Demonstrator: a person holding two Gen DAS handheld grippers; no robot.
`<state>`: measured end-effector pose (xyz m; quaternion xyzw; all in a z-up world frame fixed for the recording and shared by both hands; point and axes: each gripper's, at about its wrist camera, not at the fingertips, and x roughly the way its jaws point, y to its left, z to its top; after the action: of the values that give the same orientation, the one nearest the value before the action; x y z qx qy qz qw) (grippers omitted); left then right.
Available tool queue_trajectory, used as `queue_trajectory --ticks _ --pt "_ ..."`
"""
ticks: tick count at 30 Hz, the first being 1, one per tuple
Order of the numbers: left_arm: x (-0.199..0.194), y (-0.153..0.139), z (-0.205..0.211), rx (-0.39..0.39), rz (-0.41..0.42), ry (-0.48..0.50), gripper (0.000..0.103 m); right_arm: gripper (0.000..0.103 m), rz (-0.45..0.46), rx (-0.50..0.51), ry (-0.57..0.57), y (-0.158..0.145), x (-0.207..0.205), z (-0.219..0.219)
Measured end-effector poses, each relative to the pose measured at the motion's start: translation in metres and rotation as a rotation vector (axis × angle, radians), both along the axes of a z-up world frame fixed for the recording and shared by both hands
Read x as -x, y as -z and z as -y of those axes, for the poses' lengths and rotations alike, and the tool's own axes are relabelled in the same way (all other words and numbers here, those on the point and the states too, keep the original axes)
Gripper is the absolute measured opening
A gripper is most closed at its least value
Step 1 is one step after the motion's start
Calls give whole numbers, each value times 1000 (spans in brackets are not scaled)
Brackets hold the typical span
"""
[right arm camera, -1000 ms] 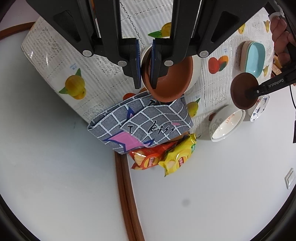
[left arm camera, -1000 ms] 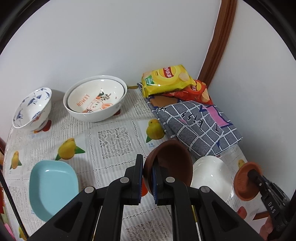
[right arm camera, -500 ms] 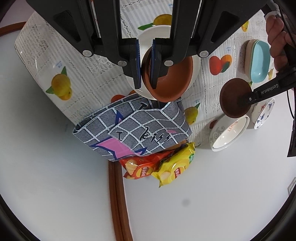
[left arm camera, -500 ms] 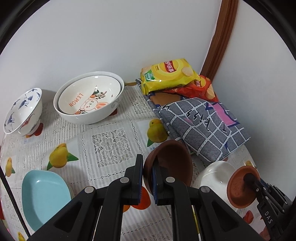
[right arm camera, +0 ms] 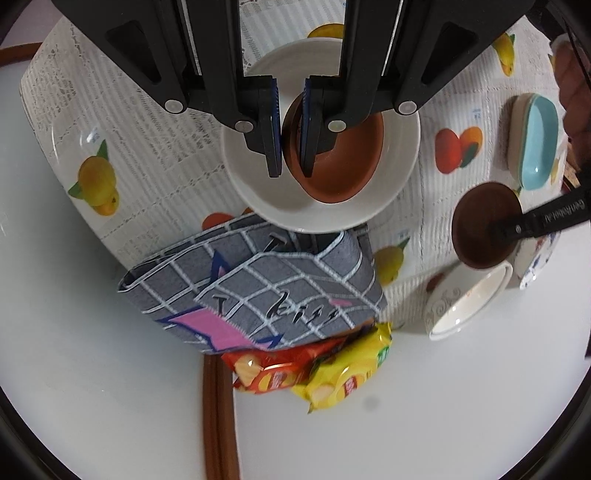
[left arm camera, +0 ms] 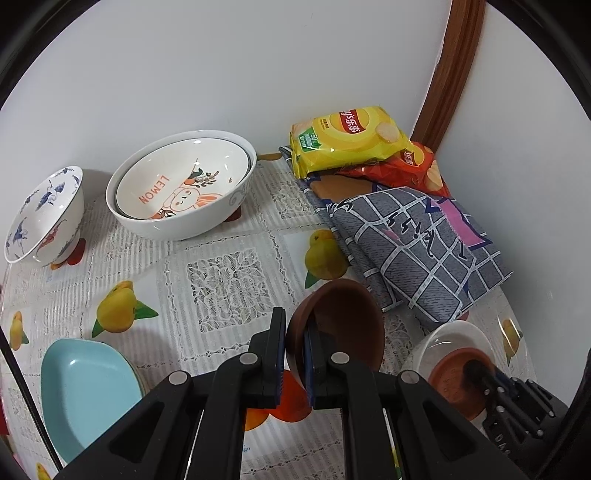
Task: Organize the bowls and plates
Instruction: 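Carry the right gripper's brown bowl into the white swirl bowl while the left holds its bowl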
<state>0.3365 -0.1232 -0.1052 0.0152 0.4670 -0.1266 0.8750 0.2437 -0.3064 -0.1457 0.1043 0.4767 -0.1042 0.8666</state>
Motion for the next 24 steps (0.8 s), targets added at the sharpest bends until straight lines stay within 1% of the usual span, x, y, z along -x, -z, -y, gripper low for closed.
queue_trajectory --ticks 6,17,19,21,24 --pt "-3 3 -2 3 -9 -7 9 10 -42 1 1 12 -6 -2" --pt "-6 6 -5 4 -22 -16 9 9 -72 -15 -19 21 -15 -7" --pt "-6 7 -5 1 -24 -15 9 9 -93 12 -28 24 -17 -9" --pt "-6 8 -4 0 -26 -15 9 9 -112 76 -32 27 -20 -13" --pt "-6 8 -4 -1 -25 -15 9 10 -120 109 -31 30 -20 -15"
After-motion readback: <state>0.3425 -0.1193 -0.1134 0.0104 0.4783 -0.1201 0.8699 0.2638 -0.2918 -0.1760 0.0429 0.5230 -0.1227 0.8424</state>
